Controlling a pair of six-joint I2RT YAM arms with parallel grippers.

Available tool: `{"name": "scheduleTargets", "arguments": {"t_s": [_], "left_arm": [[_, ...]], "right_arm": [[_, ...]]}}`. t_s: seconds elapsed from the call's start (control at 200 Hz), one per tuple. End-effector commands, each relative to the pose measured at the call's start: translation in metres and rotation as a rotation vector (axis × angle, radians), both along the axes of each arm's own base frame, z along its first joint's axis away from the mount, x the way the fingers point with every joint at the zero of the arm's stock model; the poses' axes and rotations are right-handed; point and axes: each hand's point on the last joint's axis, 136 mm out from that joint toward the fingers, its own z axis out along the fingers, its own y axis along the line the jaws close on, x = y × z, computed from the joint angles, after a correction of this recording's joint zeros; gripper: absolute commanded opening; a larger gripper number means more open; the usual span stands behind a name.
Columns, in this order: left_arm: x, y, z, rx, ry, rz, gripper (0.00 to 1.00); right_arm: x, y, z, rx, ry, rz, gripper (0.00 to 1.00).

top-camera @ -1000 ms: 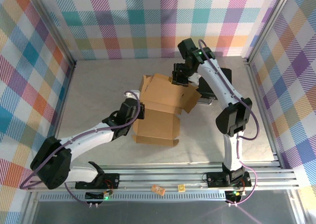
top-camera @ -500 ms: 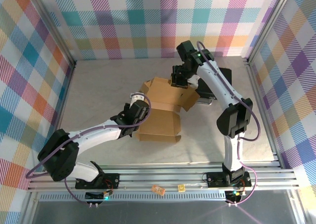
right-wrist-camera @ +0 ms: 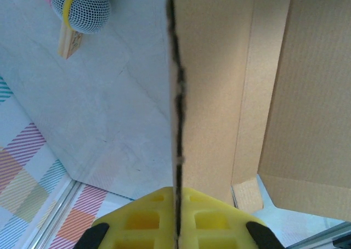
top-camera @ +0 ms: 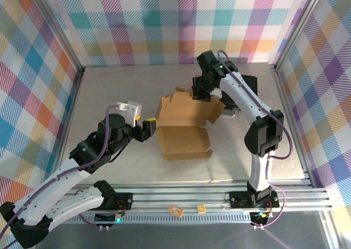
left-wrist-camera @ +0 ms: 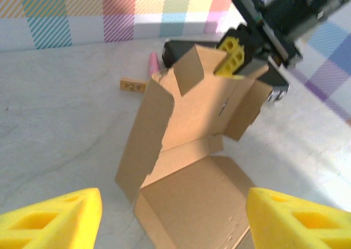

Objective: Fold the paper box

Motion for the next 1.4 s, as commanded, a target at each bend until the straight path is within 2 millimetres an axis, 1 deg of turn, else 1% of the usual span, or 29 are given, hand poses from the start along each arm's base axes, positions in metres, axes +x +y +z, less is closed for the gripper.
{"name": "scheduleTargets", "arguments": {"t_s": [0.0,0.065,0.16,0.205,0.27,0.35,0.525,0.685,0.745,0.805,0.945,0.99,1.11,1.16,1.3,1.335,1.395], "left_arm": [[0.008,0.012,-0.040,0.228,0.083,0.000,0.63],[0.028,0.025,-0.045,0.266,0.090,0.082,0.58],[0.055,0.047,-0.046,0.164,0.126,0.174,0.53],[0.063,0.058,-0.049,0.104,0.148,0.223,0.51],[0.070,0.069,-0.056,0.045,0.179,0.271,0.51],[0.070,0.074,-0.064,0.012,0.215,0.293,0.51],[0.060,0.091,-0.086,0.014,0.279,0.372,0.51],[0.052,0.101,-0.093,0.000,0.294,0.415,0.52],[0.050,0.101,-0.096,-0.007,0.310,0.417,0.52],[0.049,0.103,-0.098,-0.011,0.321,0.425,0.53],[0.044,0.101,-0.104,-0.032,0.337,0.411,0.52],[0.041,0.102,-0.106,-0.029,0.343,0.407,0.51],[0.034,0.103,-0.116,-0.023,0.365,0.393,0.49],[0.032,0.098,-0.118,-0.032,0.371,0.360,0.48],[0.021,0.078,-0.126,-0.090,0.392,0.243,0.43],[0.018,0.072,-0.126,-0.112,0.391,0.210,0.43],[0.014,0.062,-0.121,-0.167,0.369,0.152,0.43]], "right_arm": [[0.001,0.005,0.009,0.008,-0.033,0.022,0.00],[0.001,0.005,0.009,-0.002,-0.034,0.035,0.00],[0.006,0.009,0.009,-0.006,-0.076,0.078,0.00],[0.015,0.016,0.010,0.005,-0.146,0.128,0.00],[0.021,0.026,0.009,-0.002,-0.224,0.196,0.00],[0.024,0.040,0.005,-0.005,-0.317,0.266,0.00],[0.016,0.069,-0.013,0.025,-0.375,0.300,0.00],[0.011,0.100,-0.020,0.055,-0.431,0.365,0.00],[0.008,0.106,-0.024,0.067,-0.443,0.383,0.00],[0.008,0.110,-0.023,0.092,-0.495,0.384,0.00],[0.007,0.106,-0.023,0.123,-0.590,0.405,0.00],[0.008,0.108,-0.022,0.146,-0.639,0.428,0.00],[0.007,0.118,-0.030,0.254,-0.726,0.457,0.00],[0.005,0.120,-0.032,0.277,-0.753,0.466,0.00],[0.003,0.126,-0.019,0.323,-0.805,0.504,0.00],[0.002,0.127,-0.017,0.324,-0.806,0.507,0.00],[0.002,0.127,-0.014,0.325,-0.804,0.508,0.00]]}}
